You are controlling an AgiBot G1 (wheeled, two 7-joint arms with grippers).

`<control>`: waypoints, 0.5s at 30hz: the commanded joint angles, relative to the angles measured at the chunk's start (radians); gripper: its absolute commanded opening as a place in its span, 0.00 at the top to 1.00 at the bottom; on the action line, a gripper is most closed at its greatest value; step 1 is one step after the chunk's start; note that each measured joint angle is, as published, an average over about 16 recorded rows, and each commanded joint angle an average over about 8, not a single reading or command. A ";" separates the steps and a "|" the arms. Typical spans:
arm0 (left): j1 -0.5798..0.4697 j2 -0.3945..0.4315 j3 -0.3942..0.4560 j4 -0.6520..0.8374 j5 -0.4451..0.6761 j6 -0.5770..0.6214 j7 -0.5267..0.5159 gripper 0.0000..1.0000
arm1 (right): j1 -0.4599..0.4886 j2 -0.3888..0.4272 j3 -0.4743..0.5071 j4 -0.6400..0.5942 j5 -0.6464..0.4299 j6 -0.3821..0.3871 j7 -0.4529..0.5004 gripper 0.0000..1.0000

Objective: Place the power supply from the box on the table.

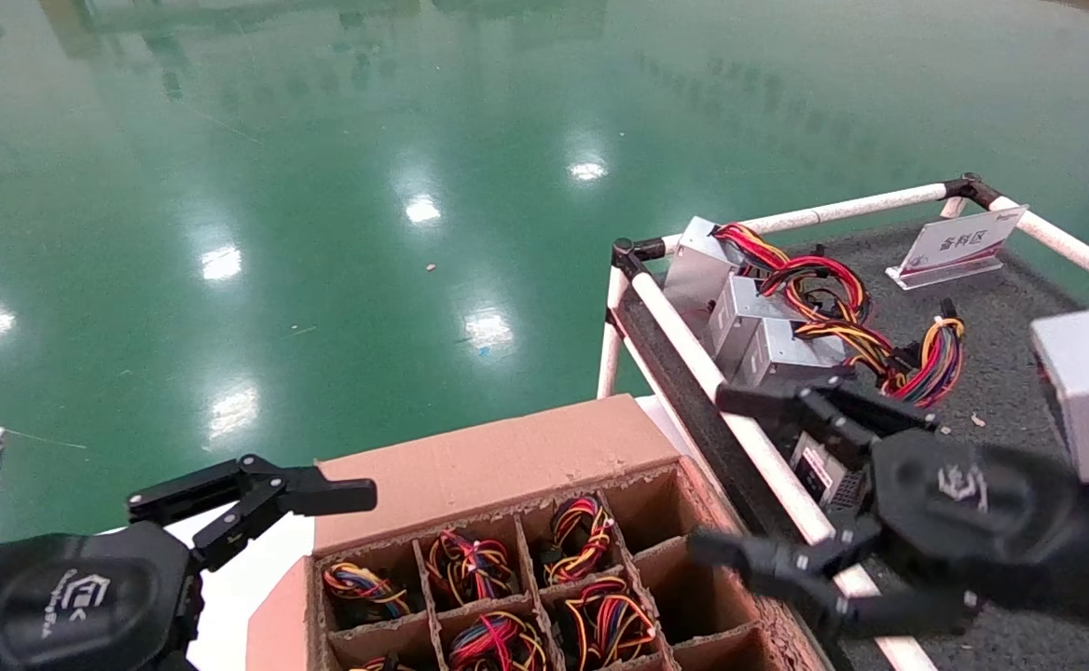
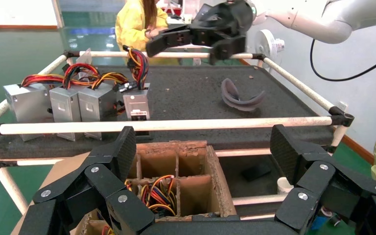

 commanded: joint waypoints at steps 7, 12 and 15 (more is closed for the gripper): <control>0.000 0.000 0.000 0.000 0.000 0.000 0.000 0.00 | -0.049 0.006 -0.003 0.126 0.018 -0.005 -0.005 0.00; 0.000 0.000 0.000 0.000 0.000 0.000 0.000 0.00 | -0.071 0.009 -0.005 0.184 0.027 -0.008 -0.007 0.00; 0.000 0.000 0.000 0.000 0.000 0.000 0.000 0.00 | -0.077 0.010 -0.005 0.198 0.029 -0.008 -0.007 0.00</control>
